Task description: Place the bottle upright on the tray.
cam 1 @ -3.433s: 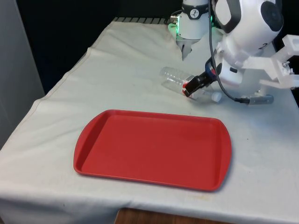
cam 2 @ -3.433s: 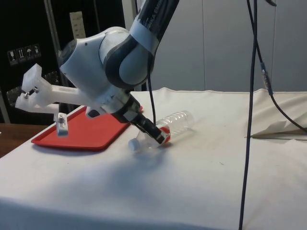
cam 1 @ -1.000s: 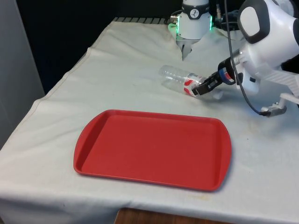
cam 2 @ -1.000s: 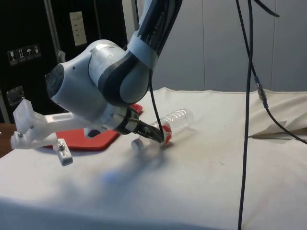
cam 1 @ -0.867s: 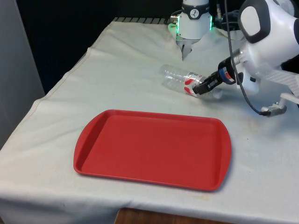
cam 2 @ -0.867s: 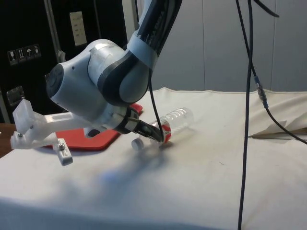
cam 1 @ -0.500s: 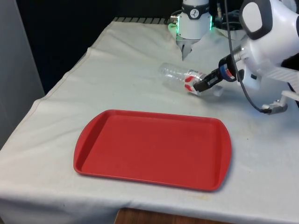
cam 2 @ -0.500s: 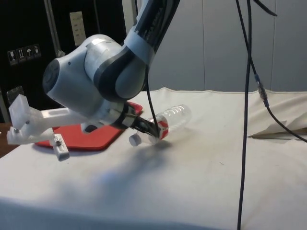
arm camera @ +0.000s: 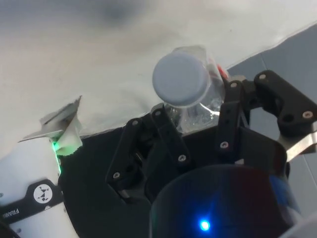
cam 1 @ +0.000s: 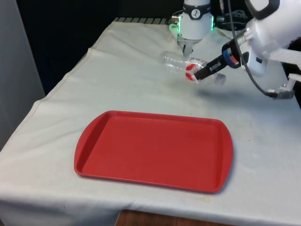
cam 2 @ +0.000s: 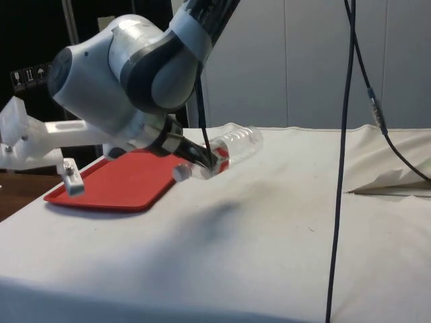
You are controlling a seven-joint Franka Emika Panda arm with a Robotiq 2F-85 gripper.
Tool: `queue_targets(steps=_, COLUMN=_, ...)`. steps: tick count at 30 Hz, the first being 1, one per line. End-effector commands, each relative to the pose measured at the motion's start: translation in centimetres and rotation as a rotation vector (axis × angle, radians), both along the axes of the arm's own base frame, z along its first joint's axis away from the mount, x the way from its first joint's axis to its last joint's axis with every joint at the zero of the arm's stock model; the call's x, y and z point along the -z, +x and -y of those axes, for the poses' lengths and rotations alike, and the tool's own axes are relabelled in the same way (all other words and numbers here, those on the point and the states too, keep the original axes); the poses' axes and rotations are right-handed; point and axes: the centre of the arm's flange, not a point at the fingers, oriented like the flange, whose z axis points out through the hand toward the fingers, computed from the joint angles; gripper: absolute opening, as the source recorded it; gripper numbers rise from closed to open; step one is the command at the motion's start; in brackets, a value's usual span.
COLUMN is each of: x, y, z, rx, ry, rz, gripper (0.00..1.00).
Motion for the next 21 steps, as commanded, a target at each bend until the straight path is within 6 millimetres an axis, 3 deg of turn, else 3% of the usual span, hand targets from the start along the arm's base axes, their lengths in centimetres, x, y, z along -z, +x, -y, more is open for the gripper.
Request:
queue_targets(steps=1, x=-0.5, y=0.1, z=0.0, rx=0.005, ry=0.004, rz=0.000, gripper=0.14)
queue_targets(steps=3, x=-0.3, y=0.0, z=0.0, rx=0.001, ry=-0.001, rz=0.004, gripper=0.14)
queue_targets(steps=7, x=-2.5, y=0.5, z=0.1, rx=0.009, ry=-0.001, rz=0.020, gripper=0.14)
queue_targets(steps=21, x=-5.4, y=1.4, z=0.4, rx=0.019, ry=0.002, rz=0.073, gripper=0.14)
